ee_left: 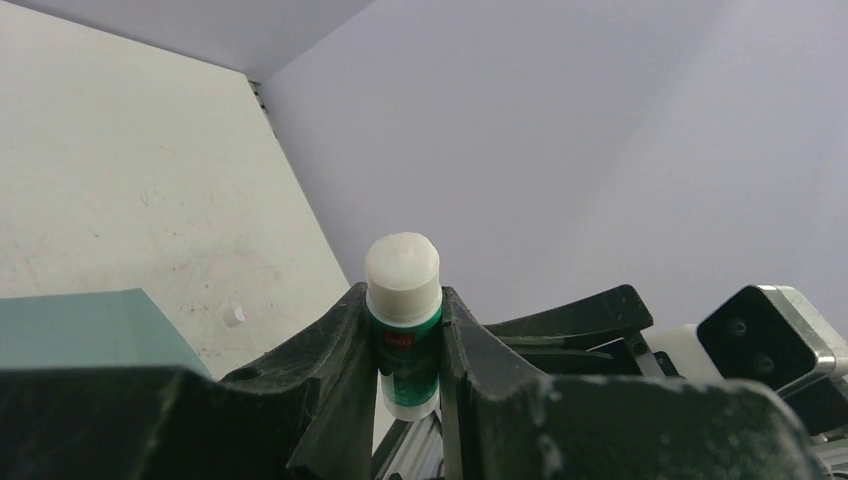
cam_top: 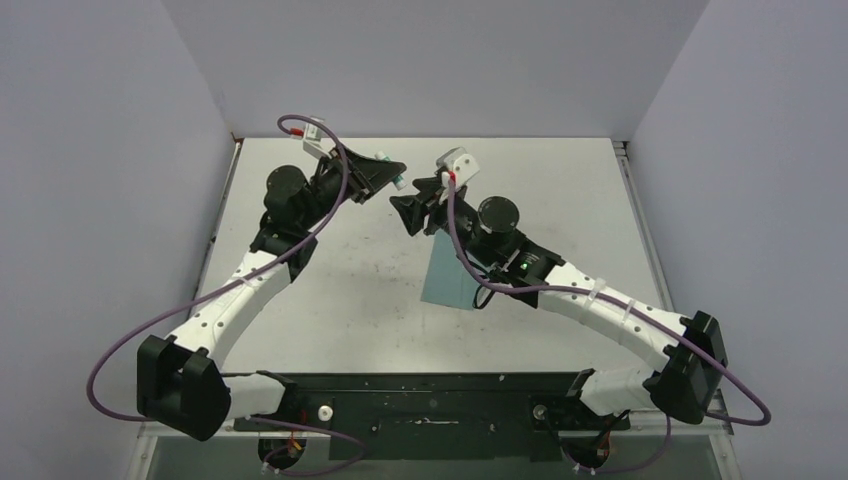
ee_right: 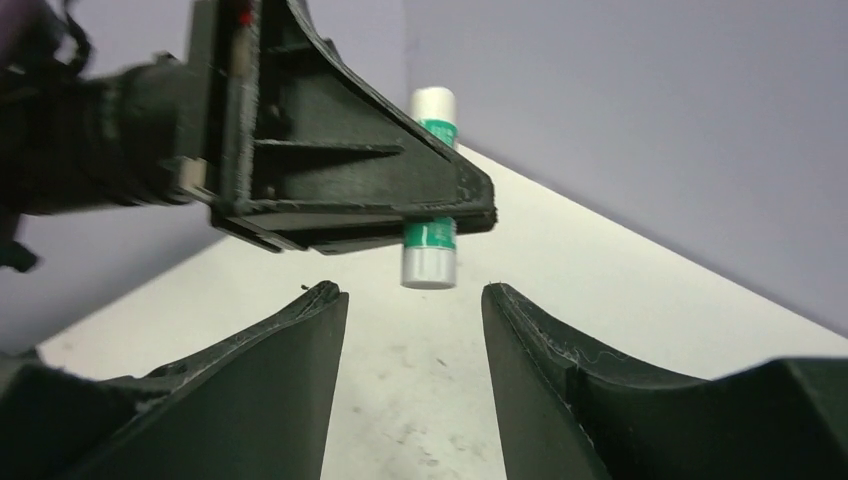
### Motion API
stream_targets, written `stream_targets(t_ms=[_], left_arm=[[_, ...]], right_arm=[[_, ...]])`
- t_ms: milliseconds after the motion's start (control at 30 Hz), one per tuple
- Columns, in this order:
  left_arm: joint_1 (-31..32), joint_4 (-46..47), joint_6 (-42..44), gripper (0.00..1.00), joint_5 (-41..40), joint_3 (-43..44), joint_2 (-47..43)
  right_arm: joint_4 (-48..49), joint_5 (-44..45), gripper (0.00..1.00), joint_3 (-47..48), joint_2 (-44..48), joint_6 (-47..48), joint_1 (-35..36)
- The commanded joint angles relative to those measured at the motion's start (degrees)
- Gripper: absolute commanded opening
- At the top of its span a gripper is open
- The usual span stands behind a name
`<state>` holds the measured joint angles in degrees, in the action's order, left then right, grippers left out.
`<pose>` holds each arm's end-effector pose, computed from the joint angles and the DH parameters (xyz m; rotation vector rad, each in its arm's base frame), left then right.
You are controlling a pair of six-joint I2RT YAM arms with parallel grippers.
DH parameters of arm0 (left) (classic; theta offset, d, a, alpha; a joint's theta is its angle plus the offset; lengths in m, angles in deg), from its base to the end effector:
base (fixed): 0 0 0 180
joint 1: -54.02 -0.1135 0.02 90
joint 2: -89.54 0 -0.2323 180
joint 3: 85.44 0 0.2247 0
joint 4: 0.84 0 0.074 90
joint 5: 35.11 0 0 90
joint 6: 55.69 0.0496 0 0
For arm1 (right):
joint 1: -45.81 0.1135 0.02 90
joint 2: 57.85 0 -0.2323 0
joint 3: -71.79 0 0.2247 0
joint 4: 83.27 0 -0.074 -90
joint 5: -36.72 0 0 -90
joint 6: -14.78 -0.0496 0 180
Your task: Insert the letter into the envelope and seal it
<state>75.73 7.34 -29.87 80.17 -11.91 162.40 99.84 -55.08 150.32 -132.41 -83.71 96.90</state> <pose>0.2650 -0.1283 0.3564 -0.1857 1.6148 -1.5091 0.1903 0.2383 0.3682 -0.5723 1.3942 0.8679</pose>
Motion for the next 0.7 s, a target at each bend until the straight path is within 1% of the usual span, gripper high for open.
stream_targets(t_ms=[0, 67, 167, 267, 333, 400, 467, 667], left_arm=[[0.3, 0.5, 0.0, 0.0, 0.2, 2.4, -2.7], [0.3, 0.8, 0.0, 0.0, 0.4, 2.2, -2.7], [0.3, 2.0, 0.0, 0.0, 0.6, 1.4, -3.2], [0.3, 3.9, -0.8, 0.0, 0.4, 0.2, -3.6], [0.3, 4.4, -0.8, 0.0, 0.5, 0.1, -3.5], [0.3, 4.5, -0.8, 0.0, 0.8, 0.0, -3.4], [0.3, 4.6, -0.8, 0.0, 0.7, 0.0, -3.5], [0.3, 4.4, -0.4, 0.0, 1.0, -0.2, -3.6]], right_arm=[[-3.9, 7.9, 0.53, 4.1, -1.5, 12.4, 1.4], [-3.6, 8.4, 0.51, 4.4, -2.0, 12.6, 1.7], [-1.8, 9.2, 0.46, 4.1, -2.6, 11.7, 1.8], [-1.1, 9.4, 0.45, 4.9, -3.4, 11.6, 1.8], [-1.1, 8.7, 0.49, 5.5, -3.6, 11.8, 1.8], [-1.7, 7.9, 0.56, 6.3, -3.9, 12.0, 1.8], [-2.3, 7.5, 0.6, 7.0, -4.4, 11.9, 1.8], [-2.1, 7.6, 0.56, 8.2, -4.8, 9.3, 1.7]])
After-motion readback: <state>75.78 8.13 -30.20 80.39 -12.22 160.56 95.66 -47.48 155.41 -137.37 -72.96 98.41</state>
